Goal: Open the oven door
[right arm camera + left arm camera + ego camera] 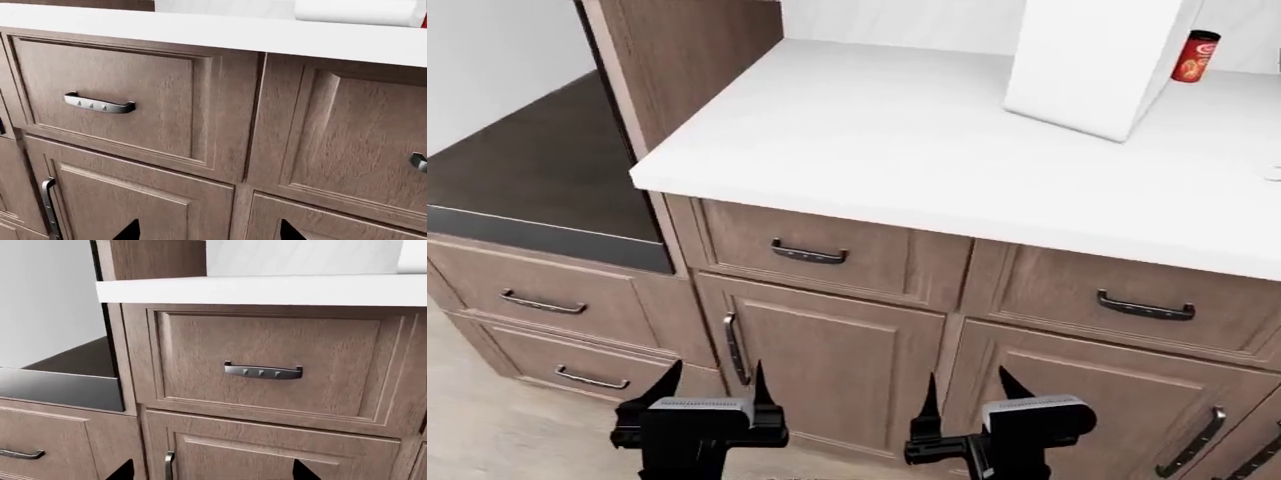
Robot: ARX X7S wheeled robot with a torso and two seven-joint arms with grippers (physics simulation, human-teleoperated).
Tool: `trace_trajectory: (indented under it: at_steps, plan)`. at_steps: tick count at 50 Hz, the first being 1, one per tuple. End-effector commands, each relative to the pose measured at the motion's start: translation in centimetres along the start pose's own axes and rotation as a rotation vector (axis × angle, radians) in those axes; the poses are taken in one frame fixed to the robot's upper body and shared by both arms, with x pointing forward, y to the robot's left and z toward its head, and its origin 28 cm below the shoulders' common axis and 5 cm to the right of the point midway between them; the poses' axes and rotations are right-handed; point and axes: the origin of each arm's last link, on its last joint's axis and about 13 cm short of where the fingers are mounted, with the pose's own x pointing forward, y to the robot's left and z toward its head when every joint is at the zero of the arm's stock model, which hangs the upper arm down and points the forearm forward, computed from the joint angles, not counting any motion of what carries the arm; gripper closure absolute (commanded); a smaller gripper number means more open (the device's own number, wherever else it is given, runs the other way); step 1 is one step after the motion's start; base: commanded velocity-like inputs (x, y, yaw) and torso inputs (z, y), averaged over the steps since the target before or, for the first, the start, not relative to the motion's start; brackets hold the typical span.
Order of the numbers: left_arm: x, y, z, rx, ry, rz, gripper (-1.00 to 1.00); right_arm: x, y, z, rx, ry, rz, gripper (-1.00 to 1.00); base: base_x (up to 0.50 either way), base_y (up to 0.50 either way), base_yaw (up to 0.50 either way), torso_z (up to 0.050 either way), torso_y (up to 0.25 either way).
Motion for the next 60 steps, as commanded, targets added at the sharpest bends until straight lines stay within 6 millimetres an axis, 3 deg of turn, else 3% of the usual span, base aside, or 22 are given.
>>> trace_trajectory:
  at_steps: [1,43,60]
  plan:
    - [0.06,0.03,-0.03,-0.001,0.0,0.003,-1.0,0.01,0.02,-0.08,-0.002,0.003,0.006,-1.0,0.0,0.0,0.5,0.0,0.0]
    - [-0.01,0.08,0.09,-0.001,0.003,0.007,-1.0,-0.06,0.21,-0.07,-0.013,0.005,0.011,-1.0,0.0,0.0,0.5,0.0,0.0]
    - [0.07,0.1,0.07,-0.001,0.004,0.008,-1.0,-0.17,0.43,0.31,0.013,-0.008,0.066,-1.0,0.03,0.08,0.0,0.0,0.0]
